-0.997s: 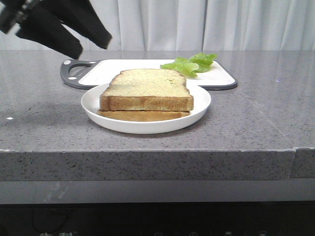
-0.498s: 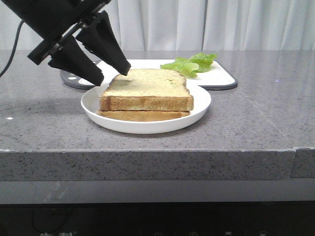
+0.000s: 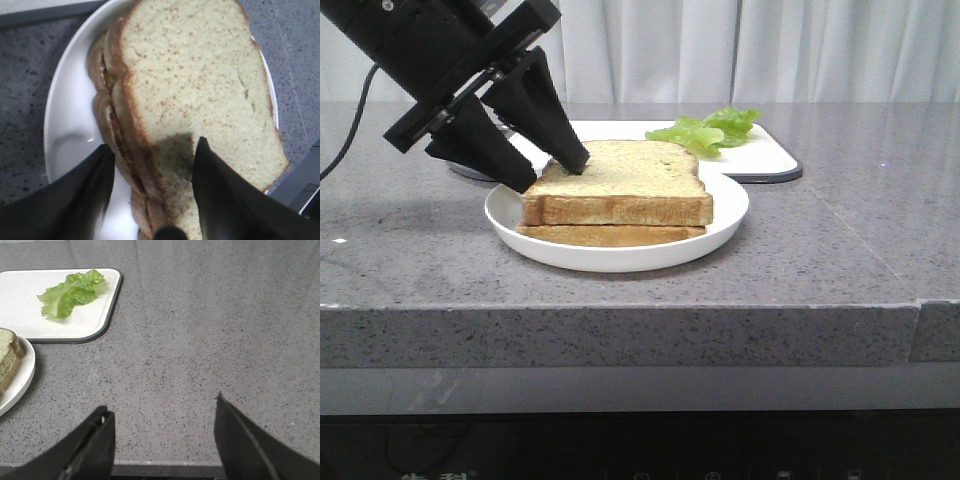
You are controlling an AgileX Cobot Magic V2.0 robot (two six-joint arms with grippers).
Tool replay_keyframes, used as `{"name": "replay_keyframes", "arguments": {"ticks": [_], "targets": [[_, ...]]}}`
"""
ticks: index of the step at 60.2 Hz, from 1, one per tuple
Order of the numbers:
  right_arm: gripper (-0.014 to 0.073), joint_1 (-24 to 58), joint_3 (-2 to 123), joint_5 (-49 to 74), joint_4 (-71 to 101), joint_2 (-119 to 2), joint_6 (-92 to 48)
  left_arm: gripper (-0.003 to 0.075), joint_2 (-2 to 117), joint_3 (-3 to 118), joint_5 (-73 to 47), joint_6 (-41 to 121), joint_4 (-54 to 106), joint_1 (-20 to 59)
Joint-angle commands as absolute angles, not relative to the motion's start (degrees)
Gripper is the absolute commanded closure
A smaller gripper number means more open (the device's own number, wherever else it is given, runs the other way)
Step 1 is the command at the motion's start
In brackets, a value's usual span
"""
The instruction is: Left arm grabs bread, right arm adds lettuce
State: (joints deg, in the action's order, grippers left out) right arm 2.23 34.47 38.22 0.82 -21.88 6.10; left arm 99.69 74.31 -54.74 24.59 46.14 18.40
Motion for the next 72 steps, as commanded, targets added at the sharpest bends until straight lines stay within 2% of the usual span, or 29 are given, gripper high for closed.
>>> {"name": "replay_keyframes", "arguments": {"ticks": [1, 13, 18, 42, 72], "targets": [[0.0136, 1.85, 35.92, 33.59, 0.74, -22.88, 5.64, 0.0444, 97.26, 76.07, -54.83, 24.19, 49.16, 18.9], [0.0136, 1.85, 35.92, 33.54, 0.74, -22.88, 5.64, 0.0668, 97.26, 76.07, -54.95, 24.19, 48.33, 18.9], [0.0136, 1.85, 35.92, 33.54, 0.74, -22.88, 5.64, 0.074, 97.26, 76.07, -54.95, 24.19, 48.23, 18.9], [0.0136, 1.85, 35.92, 33.52, 0.74, -22.88, 5.64, 0.0741, 93.49, 76.51, -56.22, 24.53, 48.57, 18.12], [0.0136, 1.85, 36.23, 33.46, 2.01, -23.4, 5.64, 0.0741, 72.88, 75.31, -59.26, 25.57, 45.91, 9.28]]}}
